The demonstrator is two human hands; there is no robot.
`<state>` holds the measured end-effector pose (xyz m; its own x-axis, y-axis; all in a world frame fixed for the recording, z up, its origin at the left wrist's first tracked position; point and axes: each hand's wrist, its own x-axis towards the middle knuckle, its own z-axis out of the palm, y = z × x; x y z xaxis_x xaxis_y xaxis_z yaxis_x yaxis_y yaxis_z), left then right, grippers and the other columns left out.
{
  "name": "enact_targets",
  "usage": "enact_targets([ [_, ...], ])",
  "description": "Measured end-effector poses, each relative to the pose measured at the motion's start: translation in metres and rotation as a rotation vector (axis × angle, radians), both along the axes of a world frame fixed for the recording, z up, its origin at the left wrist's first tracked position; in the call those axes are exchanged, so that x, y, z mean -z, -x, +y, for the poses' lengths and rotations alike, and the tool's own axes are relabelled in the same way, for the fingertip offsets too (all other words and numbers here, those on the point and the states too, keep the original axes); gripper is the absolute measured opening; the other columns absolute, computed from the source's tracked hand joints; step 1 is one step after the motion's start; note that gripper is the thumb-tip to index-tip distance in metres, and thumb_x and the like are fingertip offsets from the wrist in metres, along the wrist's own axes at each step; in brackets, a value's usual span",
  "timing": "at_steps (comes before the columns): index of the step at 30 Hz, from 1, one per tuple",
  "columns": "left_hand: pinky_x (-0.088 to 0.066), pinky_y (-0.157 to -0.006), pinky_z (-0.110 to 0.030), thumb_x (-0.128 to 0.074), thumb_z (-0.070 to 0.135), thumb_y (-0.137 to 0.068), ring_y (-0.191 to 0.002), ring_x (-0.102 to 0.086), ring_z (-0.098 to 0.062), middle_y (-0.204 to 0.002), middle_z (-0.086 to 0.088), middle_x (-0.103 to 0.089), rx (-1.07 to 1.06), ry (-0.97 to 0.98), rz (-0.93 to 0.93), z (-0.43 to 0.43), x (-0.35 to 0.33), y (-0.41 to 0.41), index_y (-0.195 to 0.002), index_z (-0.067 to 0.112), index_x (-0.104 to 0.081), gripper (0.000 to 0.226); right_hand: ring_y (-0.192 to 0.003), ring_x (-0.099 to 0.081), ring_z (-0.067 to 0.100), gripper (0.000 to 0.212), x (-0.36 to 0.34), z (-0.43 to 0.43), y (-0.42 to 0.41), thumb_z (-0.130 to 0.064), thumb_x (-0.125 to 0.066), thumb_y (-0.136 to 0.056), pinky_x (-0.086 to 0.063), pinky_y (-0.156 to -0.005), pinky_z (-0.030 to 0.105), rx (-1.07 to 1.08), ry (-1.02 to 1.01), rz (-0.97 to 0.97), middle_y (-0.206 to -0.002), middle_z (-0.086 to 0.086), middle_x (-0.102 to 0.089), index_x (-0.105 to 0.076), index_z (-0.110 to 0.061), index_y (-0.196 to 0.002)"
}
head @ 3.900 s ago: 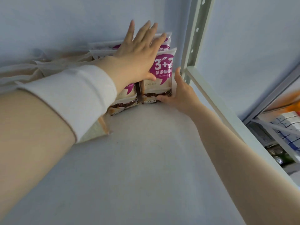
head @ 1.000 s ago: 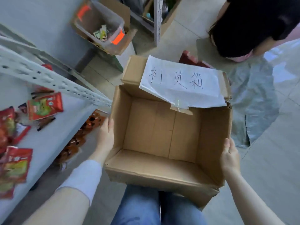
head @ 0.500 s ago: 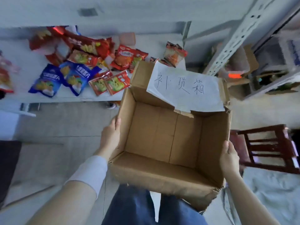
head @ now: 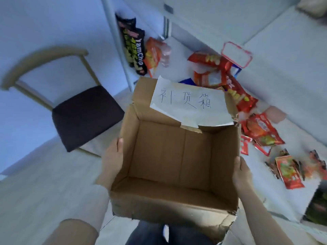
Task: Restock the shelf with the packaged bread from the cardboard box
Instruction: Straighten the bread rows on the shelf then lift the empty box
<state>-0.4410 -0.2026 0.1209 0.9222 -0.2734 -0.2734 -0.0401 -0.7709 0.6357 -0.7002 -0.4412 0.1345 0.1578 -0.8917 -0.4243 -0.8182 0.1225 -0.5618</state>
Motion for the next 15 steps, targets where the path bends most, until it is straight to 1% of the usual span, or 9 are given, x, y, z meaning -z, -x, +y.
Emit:
enact_targets([
  [2,-0.039,-0.097,-0.046,-0.026,0.038,-0.100,-0.116,-0.051,-0.041,-0.129,-0.019,-0.054,-0.115,-0.018,-0.017,0.019,-0.008,-0.030,-0.136,0.013,-0.042,0.047,-0.128,-0.041,0.041,0.048,-0.004,-0.011,-0.061,-0.033,-0.024,-0.101,-0.031,-0.106,0.046,-0.128,0.011,-0.052,-0.141,0.022,-0.043,-0.036,-0.008,-0.140],
  [4,-0.039,-0.098,-0.046,-0.025,0.039,-0.099,-0.117,-0.051,-0.040,-0.131,-0.018,-0.054,-0.232,-0.019,-0.050,0.039,-0.016,-0.057,-0.138,0.016,-0.040,0.047,-0.125,-0.042,0.042,0.045,-0.007,-0.020,-0.123,-0.028,-0.027,-0.101,-0.032,-0.102,0.043,-0.276,0.024,-0.107,-0.137,0.026,-0.045,-0.039,-0.004,-0.137],
  [6,-0.039,-0.099,-0.044,-0.024,0.040,-0.099,-0.116,-0.052,-0.039,-0.130,-0.018,-0.055,-0.347,-0.022,-0.083,0.060,-0.024,-0.081,-0.137,0.017,-0.042,0.048,-0.123,-0.043,0.043,0.042,-0.011,-0.022,-0.184,-0.024,-0.028,-0.101,-0.033,-0.100,0.042,-0.409,0.012,-0.141,-0.135,0.028,-0.046,-0.042,0.000,-0.134],
  [8,-0.041,-0.094,-0.042,-0.025,0.039,-0.099,-0.113,-0.054,-0.039,-0.124,-0.018,-0.059,-0.456,-0.003,-0.117,0.082,-0.030,-0.102,-0.130,0.016,-0.048,0.045,-0.125,-0.042,0.042,0.041,-0.014,-0.018,-0.242,-0.023,-0.029,-0.101,-0.031,-0.101,0.040,-0.516,0.014,-0.177,-0.139,0.024,-0.045,-0.041,-0.002,-0.135],
  [10,-0.040,-0.085,-0.040,-0.026,0.039,-0.099,-0.106,-0.056,-0.039,-0.115,-0.018,-0.062,-0.543,0.013,-0.163,0.103,-0.033,-0.122,-0.118,0.016,-0.053,0.041,-0.126,-0.042,0.038,0.041,-0.017,-0.009,-0.298,-0.025,-0.028,-0.102,-0.029,-0.102,0.039,-0.609,0.017,-0.227,-0.139,0.020,-0.045,-0.042,-0.005,-0.135],
  [11,-0.040,-0.083,-0.040,-0.025,0.040,-0.099,-0.104,-0.057,-0.038,-0.112,-0.017,-0.062,-0.582,0.012,-0.171,0.113,-0.034,-0.132,-0.115,0.016,-0.054,0.040,-0.127,-0.042,0.036,0.042,-0.020,-0.003,-0.324,-0.027,-0.028,-0.102,-0.029,-0.104,0.038,-0.651,0.015,-0.252,-0.139,0.019,-0.046,-0.043,-0.006,-0.134],
  [13,-0.040,-0.088,-0.041,-0.025,0.039,-0.099,-0.108,-0.055,-0.038,-0.117,-0.017,-0.061,-0.671,0.013,-0.172,0.130,-0.035,-0.155,-0.120,0.015,-0.053,0.042,-0.129,-0.041,0.033,0.043,-0.021,0.012,-0.373,-0.030,-0.027,-0.101,-0.029,-0.106,0.038,-0.724,0.008,-0.284,-0.139,0.016,-0.047,-0.043,-0.008,-0.135],
  [15,-0.039,-0.093,-0.042,-0.026,0.039,-0.100,-0.113,-0.053,-0.038,-0.123,-0.017,-0.059,-0.740,0.018,-0.173,0.145,-0.032,-0.184,-0.125,0.013,-0.050,0.043,-0.127,-0.043,0.033,0.043,-0.018,0.025,-0.421,-0.033,-0.027,-0.101,-0.032,-0.103,0.038,-0.781,0.007,-0.283,-0.138,0.015,-0.048,-0.043,-0.010,-0.134],
])
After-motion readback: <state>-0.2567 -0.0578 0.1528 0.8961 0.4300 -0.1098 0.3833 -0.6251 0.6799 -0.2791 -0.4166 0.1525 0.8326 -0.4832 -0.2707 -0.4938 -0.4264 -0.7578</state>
